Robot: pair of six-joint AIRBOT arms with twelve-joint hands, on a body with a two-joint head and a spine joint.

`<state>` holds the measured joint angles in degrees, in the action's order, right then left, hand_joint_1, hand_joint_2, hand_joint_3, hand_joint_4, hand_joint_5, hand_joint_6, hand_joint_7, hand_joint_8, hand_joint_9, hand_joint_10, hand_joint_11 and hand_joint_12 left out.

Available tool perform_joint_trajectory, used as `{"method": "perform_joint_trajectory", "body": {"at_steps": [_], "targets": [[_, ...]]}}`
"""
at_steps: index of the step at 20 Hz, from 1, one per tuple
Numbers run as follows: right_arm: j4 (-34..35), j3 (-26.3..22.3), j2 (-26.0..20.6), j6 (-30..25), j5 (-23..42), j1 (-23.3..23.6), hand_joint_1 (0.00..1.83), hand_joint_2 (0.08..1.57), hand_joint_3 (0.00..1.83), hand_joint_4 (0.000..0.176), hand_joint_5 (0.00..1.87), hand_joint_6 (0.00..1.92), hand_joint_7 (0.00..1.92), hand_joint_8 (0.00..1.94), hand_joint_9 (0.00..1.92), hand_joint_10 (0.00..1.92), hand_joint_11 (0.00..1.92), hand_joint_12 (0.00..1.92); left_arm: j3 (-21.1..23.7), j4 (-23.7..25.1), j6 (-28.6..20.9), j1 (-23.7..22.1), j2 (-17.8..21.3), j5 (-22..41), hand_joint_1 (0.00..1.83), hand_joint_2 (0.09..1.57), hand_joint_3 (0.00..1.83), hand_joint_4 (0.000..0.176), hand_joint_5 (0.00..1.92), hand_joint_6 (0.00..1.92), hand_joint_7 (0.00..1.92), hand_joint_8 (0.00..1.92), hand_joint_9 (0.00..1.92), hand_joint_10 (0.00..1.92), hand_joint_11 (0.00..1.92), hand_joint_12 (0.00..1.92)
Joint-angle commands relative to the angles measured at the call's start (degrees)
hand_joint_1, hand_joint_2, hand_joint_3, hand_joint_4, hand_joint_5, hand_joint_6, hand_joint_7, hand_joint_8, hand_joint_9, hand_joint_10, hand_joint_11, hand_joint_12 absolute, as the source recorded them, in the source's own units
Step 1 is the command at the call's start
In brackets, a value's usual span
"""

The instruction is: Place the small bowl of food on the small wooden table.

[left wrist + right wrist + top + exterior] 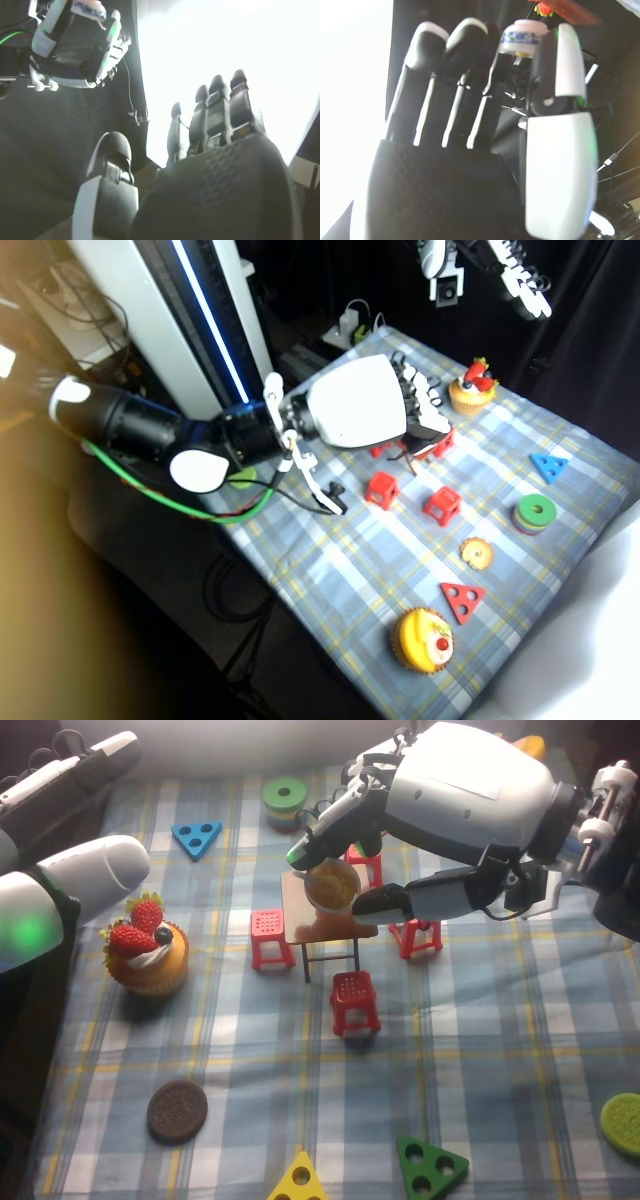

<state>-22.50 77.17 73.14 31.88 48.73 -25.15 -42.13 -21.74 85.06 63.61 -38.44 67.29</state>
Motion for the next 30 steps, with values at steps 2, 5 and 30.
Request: {"method": "perform_joint_trajectory", "body": {"at_steps": [2,5,30], "targets": [[1.84,0.33,-0.02,-0.16,5.67,1.04,1.30,1.01,0.00,0.000,1.26,0.30,1.26,0.74,1.20,0.99,1.01,1.50,-0.38,0.55,-0.53,-0.98,-0.25,6.75,0.12,1.20,0.00,0.175,0.19,0.01,0.11,0.00,0.11,0.01,0.01,0.05],[1.84,0.62,0.06,-0.15,5.29,1.06,1.28,1.02,0.00,0.000,1.21,0.41,1.23,0.74,1.16,0.79,0.89,1.43,-0.37,0.59,-0.59,-1.03,-0.31,6.74,0.12,1.19,0.00,0.171,0.23,0.01,0.14,0.01,0.15,0.02,0.02,0.06],[12.28,-5.57,-11.01,1.15,20.23,-6.27,0.81,1.06,0.00,0.000,0.52,0.00,0.69,0.00,0.69,0.00,0.27,0.96,-0.66,-0.12,-6.21,-0.87,-0.25,16.55,0.25,1.17,0.00,0.133,0.27,0.01,0.20,0.01,0.17,0.01,0.05,0.04]]}}
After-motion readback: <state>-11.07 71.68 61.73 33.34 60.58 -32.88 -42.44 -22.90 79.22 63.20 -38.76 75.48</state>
